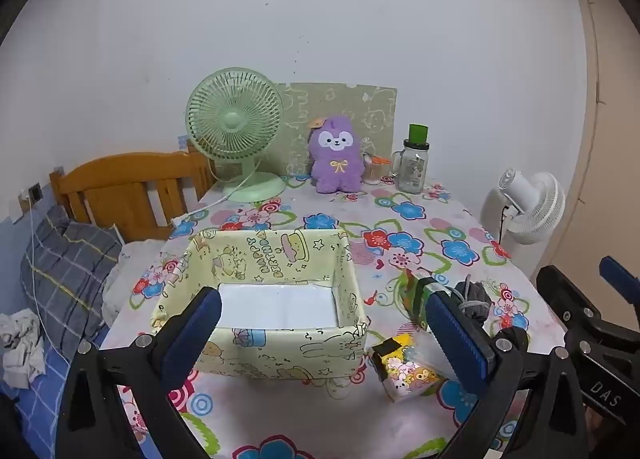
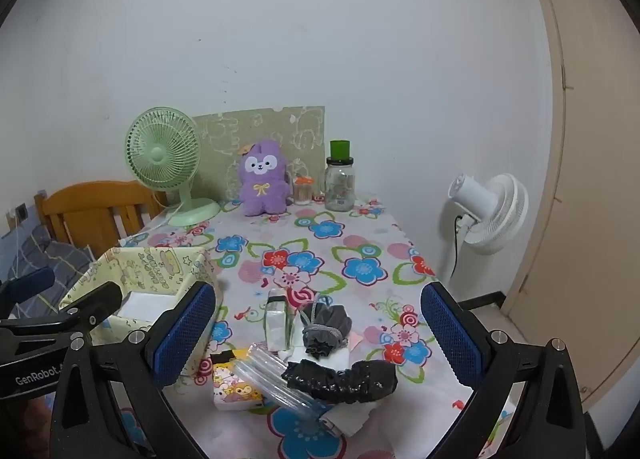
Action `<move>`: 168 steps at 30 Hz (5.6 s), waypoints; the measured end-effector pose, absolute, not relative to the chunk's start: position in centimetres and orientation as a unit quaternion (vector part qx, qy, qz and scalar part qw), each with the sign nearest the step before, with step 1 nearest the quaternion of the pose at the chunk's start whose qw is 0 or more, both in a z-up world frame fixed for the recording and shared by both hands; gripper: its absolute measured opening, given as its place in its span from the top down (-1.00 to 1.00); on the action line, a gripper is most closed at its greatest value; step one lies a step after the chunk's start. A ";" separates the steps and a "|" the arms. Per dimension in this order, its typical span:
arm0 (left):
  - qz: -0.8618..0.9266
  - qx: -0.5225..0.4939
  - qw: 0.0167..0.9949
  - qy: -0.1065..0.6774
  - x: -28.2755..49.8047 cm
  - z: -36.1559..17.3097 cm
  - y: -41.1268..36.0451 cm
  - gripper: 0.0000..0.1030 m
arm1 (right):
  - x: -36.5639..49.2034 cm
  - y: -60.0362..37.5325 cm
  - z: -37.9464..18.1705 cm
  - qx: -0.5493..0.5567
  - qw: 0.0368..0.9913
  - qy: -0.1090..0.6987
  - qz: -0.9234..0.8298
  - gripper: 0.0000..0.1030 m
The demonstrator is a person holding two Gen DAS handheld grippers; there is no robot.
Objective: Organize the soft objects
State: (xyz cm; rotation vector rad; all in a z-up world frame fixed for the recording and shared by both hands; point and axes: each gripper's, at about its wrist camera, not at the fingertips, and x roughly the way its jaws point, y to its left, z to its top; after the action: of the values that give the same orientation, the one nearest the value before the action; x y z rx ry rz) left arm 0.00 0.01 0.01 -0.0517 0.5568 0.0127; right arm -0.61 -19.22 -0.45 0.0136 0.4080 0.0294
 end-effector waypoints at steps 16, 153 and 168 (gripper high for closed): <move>0.000 -0.014 0.965 0.261 -0.3 0.0 -0.8 -0.99 | -0.9 -19.2 -0.5 0.000 0.980 0.197 0.004 -1.00; -0.067 0.015 0.938 0.338 2.4 -6.1 -6.5 -0.90 | 3.2 -21.9 -5.2 -0.003 0.963 0.268 0.004 -0.91; -0.102 0.034 0.917 0.385 4.4 -9.2 -9.9 -0.88 | 5.5 -23.0 -9.0 -0.005 0.945 0.326 0.012 -0.86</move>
State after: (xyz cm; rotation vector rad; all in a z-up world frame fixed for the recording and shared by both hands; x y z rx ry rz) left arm 4.36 -9.89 -9.24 0.0699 0.7921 -0.2095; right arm 5.51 -22.99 -8.99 -0.0101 0.6643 0.0234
